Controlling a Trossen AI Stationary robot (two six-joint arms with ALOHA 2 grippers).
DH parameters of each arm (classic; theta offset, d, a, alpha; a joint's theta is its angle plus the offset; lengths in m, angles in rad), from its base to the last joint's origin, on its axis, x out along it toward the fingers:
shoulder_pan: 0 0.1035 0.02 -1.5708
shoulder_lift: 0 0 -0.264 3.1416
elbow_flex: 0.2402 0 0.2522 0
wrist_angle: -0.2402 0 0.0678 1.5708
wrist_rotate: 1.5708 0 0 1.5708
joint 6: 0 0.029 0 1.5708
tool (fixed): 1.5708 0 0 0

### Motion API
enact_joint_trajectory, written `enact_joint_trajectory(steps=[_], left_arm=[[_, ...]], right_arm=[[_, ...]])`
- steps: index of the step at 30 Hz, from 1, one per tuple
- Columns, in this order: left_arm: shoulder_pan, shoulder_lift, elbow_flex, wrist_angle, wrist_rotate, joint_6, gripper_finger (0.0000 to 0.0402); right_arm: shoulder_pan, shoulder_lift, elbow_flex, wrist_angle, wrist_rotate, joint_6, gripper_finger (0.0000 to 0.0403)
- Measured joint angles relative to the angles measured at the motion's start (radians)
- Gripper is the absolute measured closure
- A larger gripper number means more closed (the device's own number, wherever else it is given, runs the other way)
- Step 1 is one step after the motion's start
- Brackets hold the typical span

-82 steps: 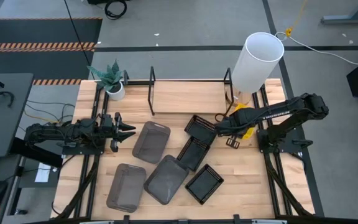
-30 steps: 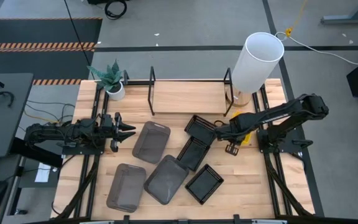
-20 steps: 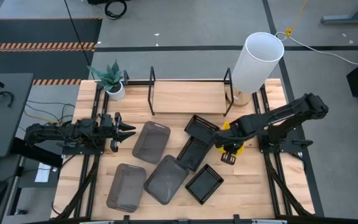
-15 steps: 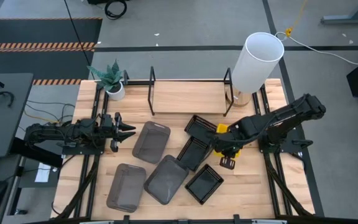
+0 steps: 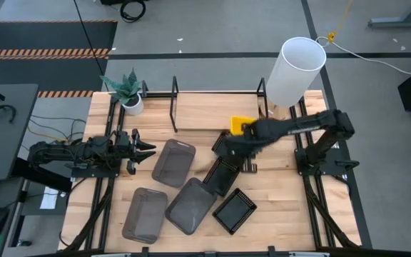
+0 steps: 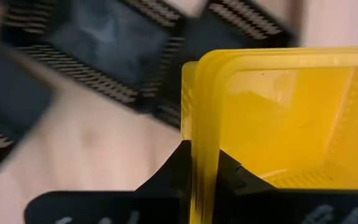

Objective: Stack baskets on shelf by color
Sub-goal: Put the stacked yellow bins on the shelf

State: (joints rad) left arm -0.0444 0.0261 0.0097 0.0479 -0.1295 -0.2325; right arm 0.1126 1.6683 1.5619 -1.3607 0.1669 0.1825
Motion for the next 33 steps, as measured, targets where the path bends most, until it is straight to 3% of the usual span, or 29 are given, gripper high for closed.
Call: enact_joint_trajectory(steps=[11, 16, 33], left_arm=[[0.0, 0.0, 0.0, 0.0, 0.0, 0.0, 0.0285], [0.0, 0.0, 0.0, 0.0, 0.0, 0.0, 0.0285], [0.0, 0.0, 0.0, 0.0, 0.0, 0.0, 0.0285]], right_arm=[[-0.293, 0.012, 0.0, 0.084, 0.027, -0.337, 0.0377], [-0.385, 0.054, 0.0, 0.103, 0.024, -0.365, 0.0376], [-0.511, 0.23, 0.0, 0.094, 0.024, -0.49, 0.0378]])
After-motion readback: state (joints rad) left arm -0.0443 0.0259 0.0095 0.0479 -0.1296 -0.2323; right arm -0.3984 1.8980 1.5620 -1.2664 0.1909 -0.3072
